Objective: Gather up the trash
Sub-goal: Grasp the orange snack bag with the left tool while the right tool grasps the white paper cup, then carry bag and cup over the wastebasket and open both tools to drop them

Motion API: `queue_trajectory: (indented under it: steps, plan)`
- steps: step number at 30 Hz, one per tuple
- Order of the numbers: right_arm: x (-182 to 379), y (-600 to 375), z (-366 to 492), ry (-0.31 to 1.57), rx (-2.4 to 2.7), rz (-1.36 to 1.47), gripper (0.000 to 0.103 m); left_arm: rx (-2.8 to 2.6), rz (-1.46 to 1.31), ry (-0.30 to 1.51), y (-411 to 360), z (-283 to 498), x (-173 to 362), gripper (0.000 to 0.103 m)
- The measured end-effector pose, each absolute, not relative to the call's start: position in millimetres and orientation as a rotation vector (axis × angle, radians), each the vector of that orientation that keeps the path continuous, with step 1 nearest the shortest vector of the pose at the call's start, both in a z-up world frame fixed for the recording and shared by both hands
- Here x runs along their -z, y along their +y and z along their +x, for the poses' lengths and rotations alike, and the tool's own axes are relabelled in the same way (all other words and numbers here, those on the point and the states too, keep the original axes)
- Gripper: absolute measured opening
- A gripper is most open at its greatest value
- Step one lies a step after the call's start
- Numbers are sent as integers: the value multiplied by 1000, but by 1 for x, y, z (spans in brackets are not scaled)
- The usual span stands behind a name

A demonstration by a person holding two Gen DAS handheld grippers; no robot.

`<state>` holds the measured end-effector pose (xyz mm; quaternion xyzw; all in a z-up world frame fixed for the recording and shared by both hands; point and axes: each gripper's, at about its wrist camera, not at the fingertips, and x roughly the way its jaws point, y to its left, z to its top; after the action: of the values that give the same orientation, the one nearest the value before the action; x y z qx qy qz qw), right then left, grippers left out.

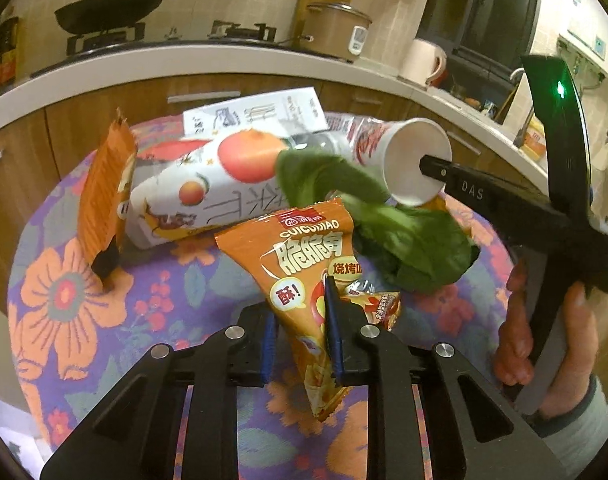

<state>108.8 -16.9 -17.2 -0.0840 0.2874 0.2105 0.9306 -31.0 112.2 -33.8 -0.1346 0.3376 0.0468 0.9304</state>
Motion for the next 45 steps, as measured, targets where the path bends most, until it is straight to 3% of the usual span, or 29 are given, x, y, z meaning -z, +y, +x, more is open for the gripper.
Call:
queue_trajectory:
  steps: [17, 26, 35, 45]
  plan:
    - [-20, -125, 91, 457, -313, -25, 1, 38, -206, 531, 41, 4, -22, 19]
    - [-23, -223, 92, 401, -155, -4, 1, 169, -188, 528, -41, 39, -37, 19]
    - [15, -337, 109, 457, -8, 59, 1, 266, -194, 602, -136, 87, -25, 19]
    - [64, -378, 128, 554, 77, 65, 1, 324, -181, 685, -206, 142, 31, 19]
